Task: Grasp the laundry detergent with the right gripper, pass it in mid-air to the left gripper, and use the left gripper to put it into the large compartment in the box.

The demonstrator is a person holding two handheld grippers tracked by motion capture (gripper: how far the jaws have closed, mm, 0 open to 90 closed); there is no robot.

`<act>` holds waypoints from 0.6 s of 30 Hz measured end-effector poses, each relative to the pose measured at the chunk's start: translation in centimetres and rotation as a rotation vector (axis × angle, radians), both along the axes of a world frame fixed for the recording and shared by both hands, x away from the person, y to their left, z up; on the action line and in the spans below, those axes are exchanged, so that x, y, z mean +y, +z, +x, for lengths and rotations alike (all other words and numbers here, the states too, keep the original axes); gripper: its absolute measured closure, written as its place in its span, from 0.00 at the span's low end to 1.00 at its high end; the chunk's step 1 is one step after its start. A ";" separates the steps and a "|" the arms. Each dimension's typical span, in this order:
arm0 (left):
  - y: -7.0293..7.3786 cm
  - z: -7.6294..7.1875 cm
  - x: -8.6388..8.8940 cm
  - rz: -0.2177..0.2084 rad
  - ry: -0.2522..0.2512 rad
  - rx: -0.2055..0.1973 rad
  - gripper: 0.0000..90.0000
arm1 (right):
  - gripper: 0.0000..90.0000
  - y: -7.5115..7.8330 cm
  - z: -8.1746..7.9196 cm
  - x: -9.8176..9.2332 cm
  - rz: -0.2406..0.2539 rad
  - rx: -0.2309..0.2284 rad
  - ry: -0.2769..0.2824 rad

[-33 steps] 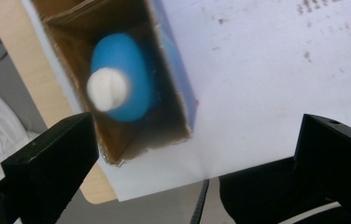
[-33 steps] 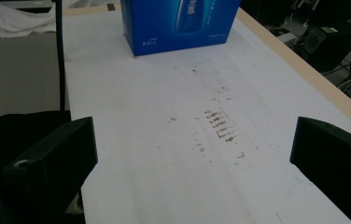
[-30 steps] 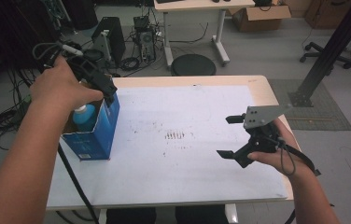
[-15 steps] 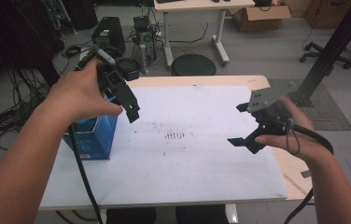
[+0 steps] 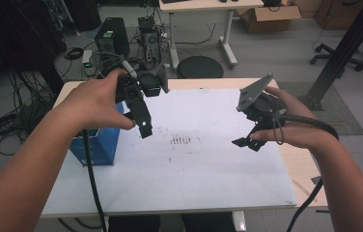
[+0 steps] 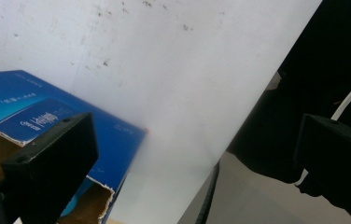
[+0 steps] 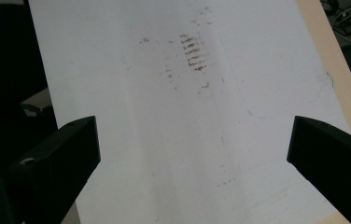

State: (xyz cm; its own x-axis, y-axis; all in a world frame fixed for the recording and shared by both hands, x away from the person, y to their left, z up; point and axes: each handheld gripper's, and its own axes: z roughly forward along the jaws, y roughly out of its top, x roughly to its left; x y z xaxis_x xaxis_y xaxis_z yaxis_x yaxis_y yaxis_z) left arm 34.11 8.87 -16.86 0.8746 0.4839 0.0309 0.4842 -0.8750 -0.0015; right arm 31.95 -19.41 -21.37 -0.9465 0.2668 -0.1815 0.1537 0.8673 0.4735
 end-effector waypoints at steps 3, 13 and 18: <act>-0.6 0.1 -0.1 0.012 -0.007 0.014 0.00 | 0.03 -0.2 0.4 0.6 -0.037 0.008 0.023; -1.7 0.2 -0.7 0.014 -0.060 0.046 0.00 | 0.03 -0.9 2.0 1.2 -0.110 0.034 0.050; -2.2 0.3 -1.0 0.014 -0.080 0.050 0.00 | 0.03 -1.2 2.3 1.3 -0.137 0.040 0.054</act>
